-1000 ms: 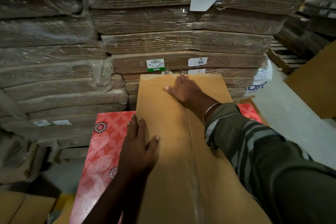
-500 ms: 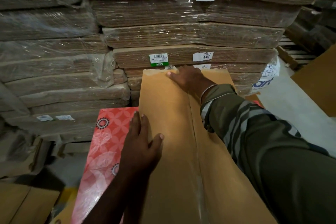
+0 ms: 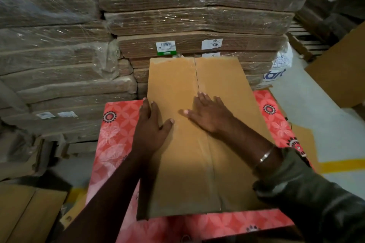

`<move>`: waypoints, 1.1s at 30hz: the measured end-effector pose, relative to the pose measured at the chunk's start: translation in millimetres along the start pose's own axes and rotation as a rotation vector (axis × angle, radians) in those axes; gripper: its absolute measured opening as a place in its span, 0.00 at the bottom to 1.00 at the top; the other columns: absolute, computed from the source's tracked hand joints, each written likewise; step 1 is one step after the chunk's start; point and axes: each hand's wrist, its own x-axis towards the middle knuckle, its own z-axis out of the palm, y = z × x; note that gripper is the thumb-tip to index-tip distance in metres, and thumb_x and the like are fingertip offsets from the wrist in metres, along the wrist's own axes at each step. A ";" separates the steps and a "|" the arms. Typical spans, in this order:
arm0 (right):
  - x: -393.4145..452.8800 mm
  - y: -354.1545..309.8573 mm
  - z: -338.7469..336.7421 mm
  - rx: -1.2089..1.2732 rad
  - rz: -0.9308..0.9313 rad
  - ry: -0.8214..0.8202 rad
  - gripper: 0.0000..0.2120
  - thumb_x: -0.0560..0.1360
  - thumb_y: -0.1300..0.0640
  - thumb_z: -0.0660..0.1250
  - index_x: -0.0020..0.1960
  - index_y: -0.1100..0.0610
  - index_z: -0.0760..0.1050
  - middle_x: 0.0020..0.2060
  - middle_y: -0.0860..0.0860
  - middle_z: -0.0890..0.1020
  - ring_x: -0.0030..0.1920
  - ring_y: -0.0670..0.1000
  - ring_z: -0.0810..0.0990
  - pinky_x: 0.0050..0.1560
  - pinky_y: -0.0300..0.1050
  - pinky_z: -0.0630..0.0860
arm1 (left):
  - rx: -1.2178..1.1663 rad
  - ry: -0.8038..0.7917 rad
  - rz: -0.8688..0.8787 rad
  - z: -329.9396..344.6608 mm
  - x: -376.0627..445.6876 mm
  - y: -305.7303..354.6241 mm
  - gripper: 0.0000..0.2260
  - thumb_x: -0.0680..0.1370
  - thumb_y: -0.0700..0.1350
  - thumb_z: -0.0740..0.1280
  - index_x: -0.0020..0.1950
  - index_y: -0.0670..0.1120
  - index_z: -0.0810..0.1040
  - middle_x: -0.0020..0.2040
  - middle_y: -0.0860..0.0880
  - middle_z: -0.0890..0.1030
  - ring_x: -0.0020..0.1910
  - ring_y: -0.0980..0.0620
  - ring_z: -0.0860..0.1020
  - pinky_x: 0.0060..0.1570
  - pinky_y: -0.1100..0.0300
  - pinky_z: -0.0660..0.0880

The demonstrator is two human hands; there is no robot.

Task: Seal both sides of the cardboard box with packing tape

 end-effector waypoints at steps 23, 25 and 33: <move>-289.3 -44.8 128.1 0.049 -0.105 0.206 0.38 0.83 0.35 0.45 0.83 0.60 0.55 0.83 0.56 0.54 0.83 0.55 0.52 0.78 0.60 0.50 | 0.024 0.007 -0.005 0.0 -4.9 -1.2 0.40 0.82 0.62 0.63 0.85 0.43 0.52 0.85 0.40 0.46 0.84 0.39 0.49 0.80 0.44 0.54; -289.5 -35.9 131.7 0.077 -0.157 0.304 0.30 0.83 0.44 0.56 0.80 0.58 0.63 0.81 0.55 0.62 0.81 0.53 0.62 0.78 0.56 0.58 | 0.015 0.004 -0.009 -0.7 -5.0 -0.8 0.40 0.82 0.63 0.63 0.85 0.43 0.52 0.86 0.41 0.46 0.84 0.40 0.49 0.81 0.45 0.54; -258.8 -15.4 115.9 0.009 -0.323 0.576 0.12 0.71 0.65 0.73 0.52 0.53 0.81 0.48 0.49 0.82 0.45 0.53 0.76 0.39 0.46 0.71 | 0.019 0.004 -0.008 -1.5 -10.3 0.4 0.40 0.82 0.64 0.61 0.85 0.43 0.52 0.86 0.41 0.47 0.84 0.40 0.50 0.81 0.43 0.55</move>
